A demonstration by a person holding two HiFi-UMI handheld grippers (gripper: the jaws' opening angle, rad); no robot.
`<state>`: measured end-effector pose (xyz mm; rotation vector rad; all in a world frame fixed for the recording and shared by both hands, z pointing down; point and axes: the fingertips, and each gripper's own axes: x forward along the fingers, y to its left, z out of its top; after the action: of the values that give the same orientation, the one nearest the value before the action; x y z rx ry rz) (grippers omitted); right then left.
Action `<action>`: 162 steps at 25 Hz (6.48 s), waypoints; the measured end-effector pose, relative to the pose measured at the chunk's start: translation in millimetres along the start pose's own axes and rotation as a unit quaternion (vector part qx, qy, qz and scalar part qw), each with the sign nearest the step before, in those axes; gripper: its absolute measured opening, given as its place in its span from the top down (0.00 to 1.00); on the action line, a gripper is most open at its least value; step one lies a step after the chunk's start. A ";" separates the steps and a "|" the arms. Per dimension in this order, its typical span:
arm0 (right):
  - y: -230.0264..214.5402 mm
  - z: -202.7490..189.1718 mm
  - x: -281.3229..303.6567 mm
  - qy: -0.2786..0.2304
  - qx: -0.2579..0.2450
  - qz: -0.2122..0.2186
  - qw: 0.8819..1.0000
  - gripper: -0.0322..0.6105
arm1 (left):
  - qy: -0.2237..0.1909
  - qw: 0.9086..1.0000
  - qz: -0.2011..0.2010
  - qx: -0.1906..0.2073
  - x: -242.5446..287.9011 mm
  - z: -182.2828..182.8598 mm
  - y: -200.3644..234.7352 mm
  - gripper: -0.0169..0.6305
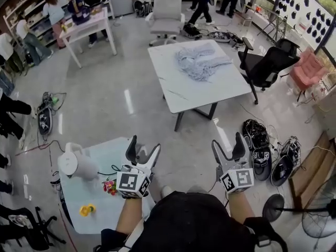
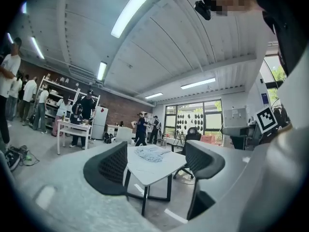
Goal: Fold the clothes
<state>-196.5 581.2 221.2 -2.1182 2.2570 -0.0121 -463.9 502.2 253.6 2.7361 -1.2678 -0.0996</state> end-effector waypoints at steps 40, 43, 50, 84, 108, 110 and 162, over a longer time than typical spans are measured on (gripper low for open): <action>-220.1 -46.2 199.1 0.012 0.066 -0.042 0.997 0.42 | 0.057 0.997 -0.037 0.047 315.1 -16.2 9.5 0.36; -223.8 -41.4 228.9 0.010 0.057 -0.047 0.997 0.43 | 0.051 0.997 -0.044 0.036 343.6 -17.4 32.0 0.36; -219.3 -25.0 321.0 -0.002 0.042 -0.042 0.998 0.46 | 0.042 0.997 -0.060 0.034 410.8 -10.2 87.2 0.38; -294.4 -125.6 491.8 0.120 0.029 -0.076 0.989 0.56 | 0.183 0.964 -0.184 0.054 617.8 -121.3 113.1 0.40; -348.0 -202.4 477.5 0.187 0.069 -0.089 0.976 0.61 | 0.369 0.887 -0.263 0.093 687.0 -298.6 52.6 0.55; -348.7 -207.0 477.8 0.196 0.071 -0.084 0.974 0.62 | 0.376 0.886 -0.257 0.089 689.0 -305.3 53.4 0.58; -251.8 -359.7 685.3 0.402 -0.194 0.211 0.869 0.75 | 0.391 0.896 -0.207 0.036 611.6 -284.9 97.3 0.90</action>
<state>-2.5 -127.9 570.4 -1.9311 3.4281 -0.5748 -110.4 -2.7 544.7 2.5805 -0.4671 0.9219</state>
